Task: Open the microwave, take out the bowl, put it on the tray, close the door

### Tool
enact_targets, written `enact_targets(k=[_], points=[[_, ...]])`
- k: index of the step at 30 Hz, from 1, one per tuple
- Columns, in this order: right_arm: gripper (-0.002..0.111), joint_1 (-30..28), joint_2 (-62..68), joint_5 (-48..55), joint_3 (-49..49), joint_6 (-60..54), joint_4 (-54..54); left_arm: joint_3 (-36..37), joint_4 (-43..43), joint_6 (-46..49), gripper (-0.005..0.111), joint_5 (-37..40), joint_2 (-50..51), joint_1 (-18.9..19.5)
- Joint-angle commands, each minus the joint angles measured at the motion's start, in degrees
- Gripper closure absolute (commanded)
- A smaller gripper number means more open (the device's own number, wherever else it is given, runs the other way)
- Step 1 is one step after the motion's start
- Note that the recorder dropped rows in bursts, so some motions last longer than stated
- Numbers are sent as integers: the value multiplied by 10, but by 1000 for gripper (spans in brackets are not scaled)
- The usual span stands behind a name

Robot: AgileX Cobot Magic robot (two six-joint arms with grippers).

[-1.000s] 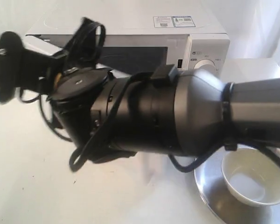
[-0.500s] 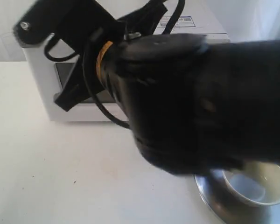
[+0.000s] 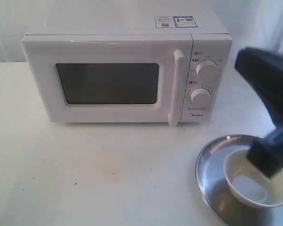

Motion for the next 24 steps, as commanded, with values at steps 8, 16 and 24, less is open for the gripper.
enact_targets(k=[8,16,24], points=[[108,2,-93,-12,137,122,-7,-1,-2,-4,107,-1,-1,0],[108,2,-93,24,141,102,-7,-1,-2,-4,107,-1,-1,0],[108,-119,-188,-11,182,100,-7,-1,-2,-4,107,-1,-1,0]])
